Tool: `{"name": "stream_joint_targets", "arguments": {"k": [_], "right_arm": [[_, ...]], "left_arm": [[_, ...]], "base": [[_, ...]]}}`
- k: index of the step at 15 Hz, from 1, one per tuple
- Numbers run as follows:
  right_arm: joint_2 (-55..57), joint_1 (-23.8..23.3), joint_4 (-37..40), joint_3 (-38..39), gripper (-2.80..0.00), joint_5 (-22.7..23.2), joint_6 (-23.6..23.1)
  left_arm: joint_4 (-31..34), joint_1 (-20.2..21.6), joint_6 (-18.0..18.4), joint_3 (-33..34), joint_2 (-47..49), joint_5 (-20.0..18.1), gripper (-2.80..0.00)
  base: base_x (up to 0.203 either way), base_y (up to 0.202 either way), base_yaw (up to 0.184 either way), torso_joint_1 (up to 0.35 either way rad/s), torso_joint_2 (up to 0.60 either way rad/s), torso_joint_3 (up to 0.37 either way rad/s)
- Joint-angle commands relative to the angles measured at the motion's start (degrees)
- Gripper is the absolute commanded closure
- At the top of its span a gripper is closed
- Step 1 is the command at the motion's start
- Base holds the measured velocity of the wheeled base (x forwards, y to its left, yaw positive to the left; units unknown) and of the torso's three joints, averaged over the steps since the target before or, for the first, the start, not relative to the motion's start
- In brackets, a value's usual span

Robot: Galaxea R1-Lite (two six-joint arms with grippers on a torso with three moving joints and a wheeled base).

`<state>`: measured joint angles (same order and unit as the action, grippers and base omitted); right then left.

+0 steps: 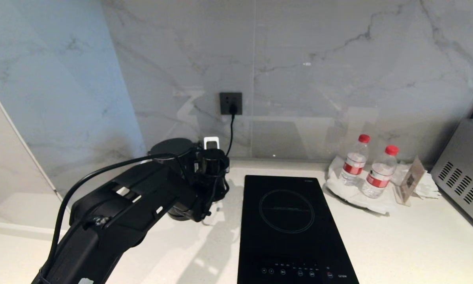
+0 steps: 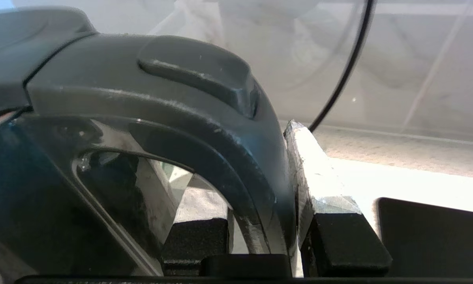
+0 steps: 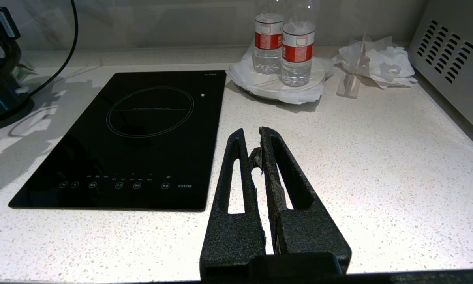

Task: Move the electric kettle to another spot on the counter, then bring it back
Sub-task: Place it on the power base

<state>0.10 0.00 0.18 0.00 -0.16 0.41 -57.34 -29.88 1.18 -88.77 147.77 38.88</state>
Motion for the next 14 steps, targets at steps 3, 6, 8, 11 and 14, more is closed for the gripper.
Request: {"name": "stream_joint_targets", "arguments": {"k": [3, 6, 8, 11, 14], "right_arm": [[0.0, 0.0, 0.0, 0.0, 0.0, 0.0, 0.0], [0.0, 0.0, 0.0, 0.0, 0.0, 0.0, 0.0], [0.0, 0.0, 0.0, 0.0, 0.0, 0.0, 0.0], [0.0, 0.0, 0.0, 0.0, 0.0, 0.0, 0.0], [0.0, 0.0, 0.0, 0.0, 0.0, 0.0, 0.0]], "left_arm": [[-0.4, 0.3, -0.2, 1.8, -0.4, 0.2, 0.0], [-0.8, 0.0, -0.4, 4.6, -1.0, 0.2, 0.0], [-2.8, 0.0, -0.2, 6.0, -0.9, 0.2, 0.0], [-3.0, -1.0, 0.0, 9.3, -1.8, 0.1, -2.8], [-3.2, -1.5, 0.1, 9.1, -1.6, 0.0, -2.8]], "base": [[0.0, 0.0, 0.0, 0.0, 0.0, 0.0], [0.0, 0.0, 0.0, 0.0, 0.0, 0.0], [0.0, 0.0, 0.0, 0.0, 0.0, 0.0], [0.0, 0.0, 0.0, 0.0, 0.0, 0.0], [0.0, 0.0, 0.0, 0.0, 0.0, 0.0]]}}
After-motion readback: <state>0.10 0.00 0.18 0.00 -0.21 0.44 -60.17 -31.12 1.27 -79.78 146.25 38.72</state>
